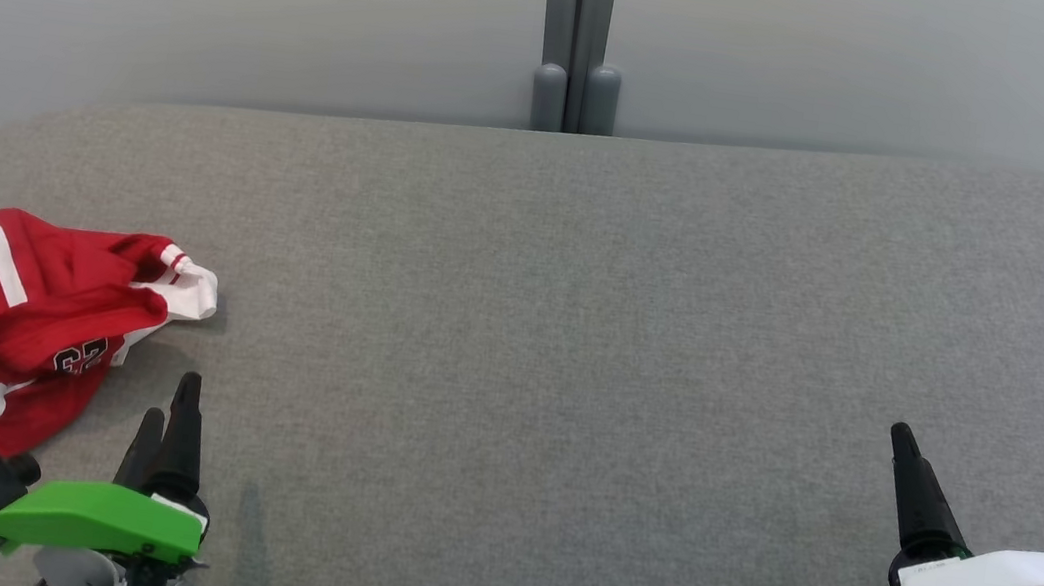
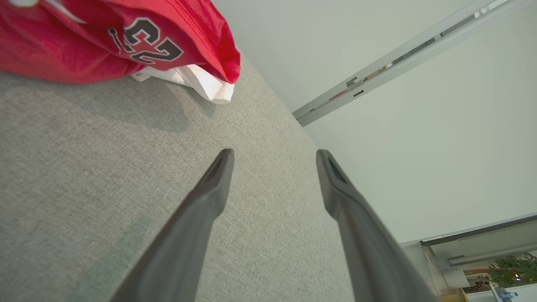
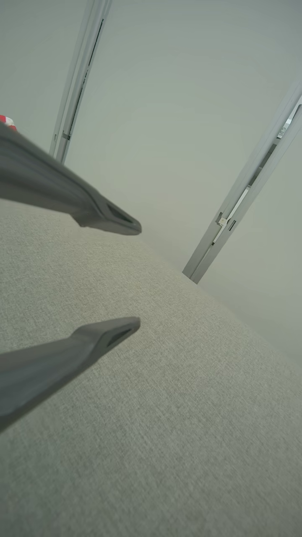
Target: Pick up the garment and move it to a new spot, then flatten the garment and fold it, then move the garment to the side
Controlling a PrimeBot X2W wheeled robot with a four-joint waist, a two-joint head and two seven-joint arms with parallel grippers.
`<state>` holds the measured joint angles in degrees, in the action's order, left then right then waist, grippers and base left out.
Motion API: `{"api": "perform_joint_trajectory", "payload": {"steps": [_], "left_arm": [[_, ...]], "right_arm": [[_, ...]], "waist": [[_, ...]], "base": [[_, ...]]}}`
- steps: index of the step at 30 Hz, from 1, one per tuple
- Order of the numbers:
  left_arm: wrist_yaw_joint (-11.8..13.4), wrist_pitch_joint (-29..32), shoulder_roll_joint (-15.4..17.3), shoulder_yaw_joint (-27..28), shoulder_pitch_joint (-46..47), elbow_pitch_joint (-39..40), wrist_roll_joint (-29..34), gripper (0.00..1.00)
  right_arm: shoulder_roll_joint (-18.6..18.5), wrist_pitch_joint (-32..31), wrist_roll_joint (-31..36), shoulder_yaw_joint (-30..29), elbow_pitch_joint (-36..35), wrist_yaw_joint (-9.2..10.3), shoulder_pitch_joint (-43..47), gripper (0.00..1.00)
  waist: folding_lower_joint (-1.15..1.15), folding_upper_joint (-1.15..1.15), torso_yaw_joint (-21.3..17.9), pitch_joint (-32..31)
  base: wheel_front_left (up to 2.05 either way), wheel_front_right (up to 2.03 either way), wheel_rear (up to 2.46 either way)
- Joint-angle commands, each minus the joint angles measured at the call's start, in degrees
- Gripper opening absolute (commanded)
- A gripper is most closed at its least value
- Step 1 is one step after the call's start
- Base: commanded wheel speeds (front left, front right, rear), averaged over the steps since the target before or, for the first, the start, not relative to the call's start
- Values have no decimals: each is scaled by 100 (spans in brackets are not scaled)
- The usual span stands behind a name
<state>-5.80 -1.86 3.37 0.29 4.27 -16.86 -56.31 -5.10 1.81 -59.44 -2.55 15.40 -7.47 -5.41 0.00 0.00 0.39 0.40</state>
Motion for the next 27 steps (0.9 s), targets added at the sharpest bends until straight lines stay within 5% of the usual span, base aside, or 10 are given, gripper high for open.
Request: {"api": "perform_joint_trajectory", "payload": {"steps": [1, 27], "left_arm": [[17, -45, 73, -5, 199, 57, 133, 100], [209, -499, 211, -451, 301, 1, 2139, 100]], "right_arm": [[-68, 45, 134, 11, -62, -1, -138, 100], [-73, 506, 2089, 21, -195, -2, -210, 100]], "waist": [[0, 0, 1, 0], [0, 0, 22, 1]], "base": [[0, 0, 0], [0, 0, 0]]}}
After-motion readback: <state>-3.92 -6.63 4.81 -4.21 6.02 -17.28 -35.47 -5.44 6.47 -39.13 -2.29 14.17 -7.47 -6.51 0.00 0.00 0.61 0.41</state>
